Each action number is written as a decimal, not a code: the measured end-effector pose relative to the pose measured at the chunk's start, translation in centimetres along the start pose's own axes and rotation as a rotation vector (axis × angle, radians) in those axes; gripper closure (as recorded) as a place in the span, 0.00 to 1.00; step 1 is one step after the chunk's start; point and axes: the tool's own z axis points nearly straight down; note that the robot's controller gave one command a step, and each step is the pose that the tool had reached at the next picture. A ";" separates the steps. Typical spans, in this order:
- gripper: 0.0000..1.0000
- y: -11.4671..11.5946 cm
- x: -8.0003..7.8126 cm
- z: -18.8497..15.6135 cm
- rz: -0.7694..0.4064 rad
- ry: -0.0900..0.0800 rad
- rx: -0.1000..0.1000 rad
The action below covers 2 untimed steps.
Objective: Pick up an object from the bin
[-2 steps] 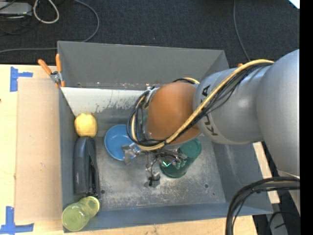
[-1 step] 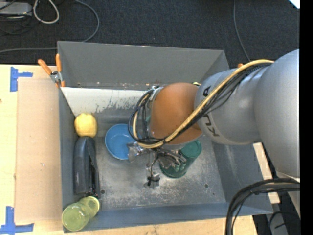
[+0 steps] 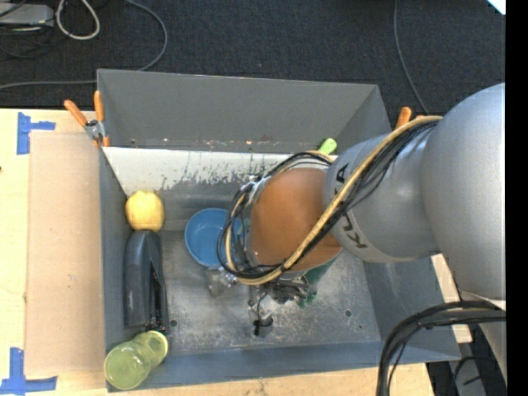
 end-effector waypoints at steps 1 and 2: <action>0.00 1.7 2.9 0.3 0.086 -0.013 0.004; 0.00 -0.6 3.8 0.4 -0.114 -0.015 0.007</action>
Offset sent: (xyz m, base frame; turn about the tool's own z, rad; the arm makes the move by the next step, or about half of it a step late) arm -0.0297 -0.0356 -0.0080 -0.1611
